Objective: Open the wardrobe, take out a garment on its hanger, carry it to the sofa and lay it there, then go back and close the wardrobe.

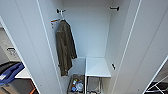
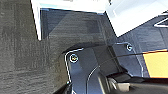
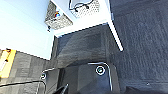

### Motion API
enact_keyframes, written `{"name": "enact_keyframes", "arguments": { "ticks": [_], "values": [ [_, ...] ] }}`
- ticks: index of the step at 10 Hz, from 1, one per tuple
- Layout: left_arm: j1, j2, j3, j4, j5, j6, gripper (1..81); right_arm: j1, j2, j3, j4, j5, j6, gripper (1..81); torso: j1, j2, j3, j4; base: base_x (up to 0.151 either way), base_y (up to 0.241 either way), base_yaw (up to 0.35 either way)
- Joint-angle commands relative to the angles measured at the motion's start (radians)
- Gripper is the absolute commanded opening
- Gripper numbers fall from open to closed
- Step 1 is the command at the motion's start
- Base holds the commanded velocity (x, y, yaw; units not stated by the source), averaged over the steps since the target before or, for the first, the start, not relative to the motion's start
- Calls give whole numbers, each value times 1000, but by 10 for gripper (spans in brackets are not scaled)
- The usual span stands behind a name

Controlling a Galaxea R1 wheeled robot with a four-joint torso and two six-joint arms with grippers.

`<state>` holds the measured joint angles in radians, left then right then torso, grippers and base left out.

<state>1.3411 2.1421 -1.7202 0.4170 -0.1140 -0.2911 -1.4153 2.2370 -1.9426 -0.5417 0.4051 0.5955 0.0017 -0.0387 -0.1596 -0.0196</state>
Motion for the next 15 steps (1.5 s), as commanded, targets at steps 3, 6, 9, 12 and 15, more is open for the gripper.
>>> {"name": "enact_keyframes", "arguments": {
  "ticks": [3, 6, 9, 12, 15],
  "values": [
    [-81, -275, 28, -12, -194, -244, 811, 156, -118, -68, 8, 73, 115, 811, 0, 0, -1, 0, 0, 0, 0],
    [-91, -358, -83, -9, -294, -411, 811, 250, -196, -96, 3, 120, 233, 811, 0, 0, -1, 0, 0, 0, 0],
    [-197, -362, -269, 0, -297, -581, 811, 347, -213, -131, -1, 101, 300, 811, 0, 0, -1, 0, 0, 0, 0],
    [-351, -355, -340, 0, -262, -639, 811, 451, -227, -174, -4, 98, 405, 811, 0, 0, -1, 0, 0, 0, 0],
    [-578, -315, -355, 29, -74, -646, 811, 551, -232, -225, -20, 61, 484, 811, 1, 1, -1, 0, 0, 0, 0]
  ]
}}
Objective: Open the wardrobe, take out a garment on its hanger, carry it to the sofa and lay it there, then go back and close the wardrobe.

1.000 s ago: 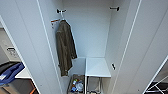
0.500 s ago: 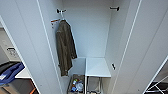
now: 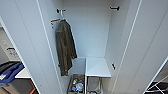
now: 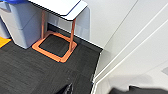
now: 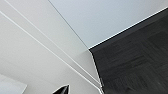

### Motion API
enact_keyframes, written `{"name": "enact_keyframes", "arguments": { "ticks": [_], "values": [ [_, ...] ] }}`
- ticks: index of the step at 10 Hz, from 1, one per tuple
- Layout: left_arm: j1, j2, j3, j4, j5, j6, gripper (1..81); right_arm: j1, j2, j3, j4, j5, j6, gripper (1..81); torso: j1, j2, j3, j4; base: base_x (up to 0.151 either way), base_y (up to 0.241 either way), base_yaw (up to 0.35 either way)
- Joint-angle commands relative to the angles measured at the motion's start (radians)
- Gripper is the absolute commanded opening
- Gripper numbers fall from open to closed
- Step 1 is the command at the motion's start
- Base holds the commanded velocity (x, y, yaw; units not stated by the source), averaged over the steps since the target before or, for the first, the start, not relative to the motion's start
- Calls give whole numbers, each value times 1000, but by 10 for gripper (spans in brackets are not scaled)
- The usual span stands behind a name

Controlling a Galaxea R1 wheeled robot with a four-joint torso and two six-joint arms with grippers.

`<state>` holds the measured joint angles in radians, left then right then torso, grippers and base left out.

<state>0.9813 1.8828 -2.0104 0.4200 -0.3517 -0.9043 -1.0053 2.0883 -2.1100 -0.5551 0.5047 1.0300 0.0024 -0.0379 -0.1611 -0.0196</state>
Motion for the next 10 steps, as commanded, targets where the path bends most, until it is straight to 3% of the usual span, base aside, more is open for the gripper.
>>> {"name": "enact_keyframes", "arguments": {
  "ticks": [1, 5, 6, 7, 8, 10],
  "values": [
    [-291, -33, -64, 40, 238, -33, 811, 188, -83, -71, -6, -67, 61, 811, 0, 0, 0, 0, 0, 0, 0],
    [-518, 50, -28, 56, 442, -33, 811, 358, -65, -57, -6, -187, 120, 811, 1, 1, -1, 0, 0, 0, 0],
    [-568, 78, -13, 56, 500, -33, 811, 388, -54, -33, -5, -198, 155, 811, 1, 1, -2, 0, 0, 0, 0],
    [-603, 108, 13, 50, 551, -33, 811, 403, -54, 31, -5, -198, 234, 811, 1, 1, -2, 0, 0, 0, 0],
    [-620, 127, 43, 24, 575, -33, 811, 408, -54, 99, -5, -198, 272, 811, 2, 1, -2, 0, 0, 0, 0],
    [-625, 156, 173, -40, 599, -33, 811, 402, -31, 213, -5, -215, 285, 811, 2, 2, -2, 0, 0, 0, 0]
  ]
}}
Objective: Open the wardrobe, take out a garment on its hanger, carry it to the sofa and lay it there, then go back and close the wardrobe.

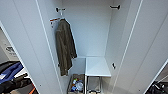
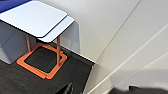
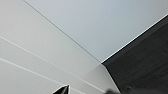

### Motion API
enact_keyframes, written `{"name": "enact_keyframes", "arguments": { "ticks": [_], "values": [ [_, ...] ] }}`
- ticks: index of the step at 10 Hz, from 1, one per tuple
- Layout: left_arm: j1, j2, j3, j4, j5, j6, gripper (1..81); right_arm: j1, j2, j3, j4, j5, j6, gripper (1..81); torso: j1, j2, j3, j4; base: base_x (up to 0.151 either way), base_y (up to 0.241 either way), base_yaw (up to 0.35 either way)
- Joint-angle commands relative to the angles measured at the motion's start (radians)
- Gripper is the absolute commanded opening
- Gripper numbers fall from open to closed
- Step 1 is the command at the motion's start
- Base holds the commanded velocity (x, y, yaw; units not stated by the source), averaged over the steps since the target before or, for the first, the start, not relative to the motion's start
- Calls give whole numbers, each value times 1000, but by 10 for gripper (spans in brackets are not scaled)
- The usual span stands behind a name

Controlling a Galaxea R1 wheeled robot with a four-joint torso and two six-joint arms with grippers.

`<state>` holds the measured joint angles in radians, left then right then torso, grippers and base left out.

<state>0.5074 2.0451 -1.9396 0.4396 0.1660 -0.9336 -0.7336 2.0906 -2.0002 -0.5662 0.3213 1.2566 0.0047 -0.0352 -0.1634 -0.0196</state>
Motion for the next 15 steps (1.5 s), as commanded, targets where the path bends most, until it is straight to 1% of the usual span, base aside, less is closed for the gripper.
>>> {"name": "enact_keyframes", "arguments": {
  "ticks": [1, 2, 4, 5, 7, 9, 10, 12, 13, 14, 15],
  "values": [
    [-152, 36, 149, -74, 95, -4, 811, 122, -21, 188, 6, -36, 63, 811, 0, 0, 0, 0, 0, 0, 0],
    [-152, 84, 157, -82, 121, -2, 811, 116, -13, 247, 6, -36, 63, 811, 0, 0, 0, 0, 0, 0, 0],
    [-152, 189, 174, -90, 145, -4, 811, 104, 11, 367, 0, -36, 61, 811, 0, 0, 0, 0, 0, 0, 0],
    [-152, 239, 188, -90, 167, -2, 811, 92, 43, 406, -23, -31, 60, 811, 1, 1, 0, 0, 0, 0, 0],
    [-137, 309, 202, -88, 168, -2, 811, 62, 135, 433, -73, -27, 60, 811, 1, 1, 0, 0, 0, 0, 0],
    [-105, 359, 195, -78, 168, -1, 811, 44, 220, 413, -126, -34, 58, 811, 1, 1, -1, 0, 0, 0, 0],
    [-79, 367, 192, -76, 167, 7, 811, 30, 244, 390, -130, -36, 60, 811, 1, 1, -1, 0, 0, 0, 0],
    [-2, 357, 197, -71, 158, 13, 811, -19, 285, 301, -155, -37, 60, 811, 2, 1, -1, 0, 0, 0, 0],
    [54, 353, 197, -58, 155, 33, 811, -57, 306, 242, -176, -42, 60, 811, 2, 1, -1, 0, 0, 0, 0],
    [117, 353, 192, -41, 152, 58, 811, -103, 331, 177, -205, -65, 60, 811, 2, 2, -1, 0, 0, 0, 0],
    [182, 356, 191, -15, 132, 84, 811, -146, 359, 114, -250, -88, 60, 811, 2, 2, -1, 0, 0, 0, 0]
  ]
}}
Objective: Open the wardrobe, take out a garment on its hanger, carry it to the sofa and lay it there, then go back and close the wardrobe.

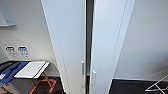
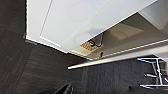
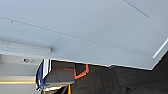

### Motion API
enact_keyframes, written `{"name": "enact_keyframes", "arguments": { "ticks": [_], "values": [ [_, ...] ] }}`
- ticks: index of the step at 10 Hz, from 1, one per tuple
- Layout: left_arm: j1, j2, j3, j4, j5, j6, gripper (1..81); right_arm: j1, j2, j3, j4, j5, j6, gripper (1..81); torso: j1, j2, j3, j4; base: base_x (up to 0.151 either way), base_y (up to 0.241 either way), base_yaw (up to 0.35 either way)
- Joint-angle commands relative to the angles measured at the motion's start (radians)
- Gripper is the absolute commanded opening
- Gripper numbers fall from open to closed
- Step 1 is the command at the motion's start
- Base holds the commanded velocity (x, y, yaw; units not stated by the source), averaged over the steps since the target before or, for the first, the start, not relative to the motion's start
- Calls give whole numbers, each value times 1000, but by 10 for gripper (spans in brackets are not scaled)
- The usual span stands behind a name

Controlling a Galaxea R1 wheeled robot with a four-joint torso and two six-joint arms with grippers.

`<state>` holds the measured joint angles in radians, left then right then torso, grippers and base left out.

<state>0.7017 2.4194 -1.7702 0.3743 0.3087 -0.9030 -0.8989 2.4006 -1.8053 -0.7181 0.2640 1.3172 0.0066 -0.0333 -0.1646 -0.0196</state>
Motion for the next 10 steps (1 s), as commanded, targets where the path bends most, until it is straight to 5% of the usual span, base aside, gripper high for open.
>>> {"name": "enact_keyframes", "arguments": {
  "ticks": [1, 10],
  "values": [
    [63, -18, 20, 86, -57, 64, 811, -27, 74, -136, -140, -51, -1, 811, 0, 0, 0, 0, 0, 0, 0],
    [570, 191, -329, 376, -316, 65, 811, -459, 405, -701, -423, -72, -15, 811, 0, 0, 0, 0, 0, 0, 0]
  ]
}}
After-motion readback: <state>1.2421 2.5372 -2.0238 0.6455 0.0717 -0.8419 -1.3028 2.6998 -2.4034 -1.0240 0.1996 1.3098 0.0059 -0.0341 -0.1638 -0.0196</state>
